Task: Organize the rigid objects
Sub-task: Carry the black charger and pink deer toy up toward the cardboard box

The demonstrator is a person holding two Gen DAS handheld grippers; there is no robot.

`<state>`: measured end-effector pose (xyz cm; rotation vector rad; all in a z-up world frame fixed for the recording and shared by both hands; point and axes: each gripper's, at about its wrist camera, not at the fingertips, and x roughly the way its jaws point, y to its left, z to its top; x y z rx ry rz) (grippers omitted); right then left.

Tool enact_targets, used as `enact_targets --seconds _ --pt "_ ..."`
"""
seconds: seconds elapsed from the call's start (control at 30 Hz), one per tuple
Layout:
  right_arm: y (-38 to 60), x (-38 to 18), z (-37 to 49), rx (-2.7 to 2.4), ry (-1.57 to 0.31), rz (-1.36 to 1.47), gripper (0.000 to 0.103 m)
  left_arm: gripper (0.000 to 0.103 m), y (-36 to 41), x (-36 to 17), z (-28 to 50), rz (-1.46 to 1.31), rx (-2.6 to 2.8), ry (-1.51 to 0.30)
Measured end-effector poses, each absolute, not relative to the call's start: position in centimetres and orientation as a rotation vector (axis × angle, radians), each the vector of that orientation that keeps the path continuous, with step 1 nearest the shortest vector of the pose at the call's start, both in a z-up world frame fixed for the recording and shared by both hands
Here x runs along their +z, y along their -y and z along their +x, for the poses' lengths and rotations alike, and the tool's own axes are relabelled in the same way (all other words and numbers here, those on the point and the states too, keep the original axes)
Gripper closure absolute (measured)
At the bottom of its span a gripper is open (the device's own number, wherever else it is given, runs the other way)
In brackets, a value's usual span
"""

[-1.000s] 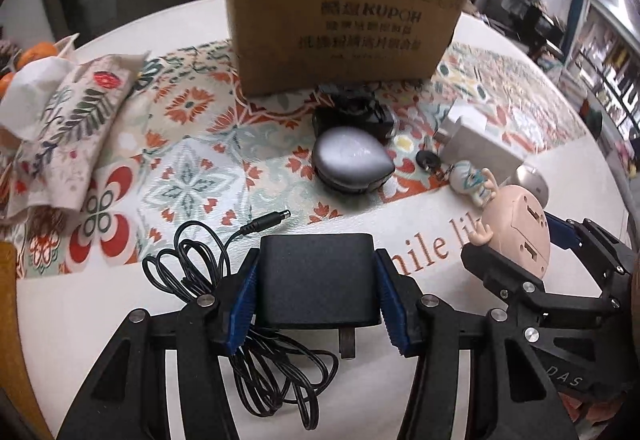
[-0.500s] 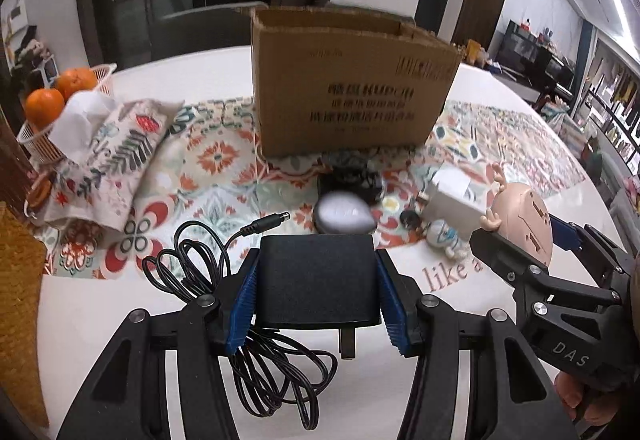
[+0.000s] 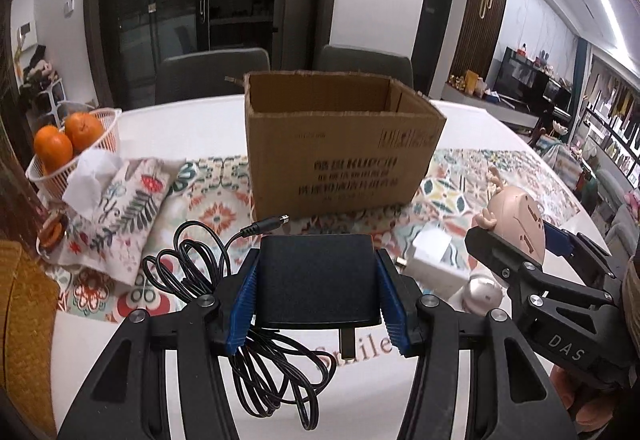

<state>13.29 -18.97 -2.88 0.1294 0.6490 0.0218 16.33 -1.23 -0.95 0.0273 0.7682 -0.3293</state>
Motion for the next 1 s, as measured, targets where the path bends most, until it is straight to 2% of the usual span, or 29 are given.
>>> enact_targets --seconds 1.0 --pt "20.6 5.5 20.4 0.050 -0.496 0.089 0.027 0.049 3.6 7.3 23.8 0.027 -0.336 -0.654"
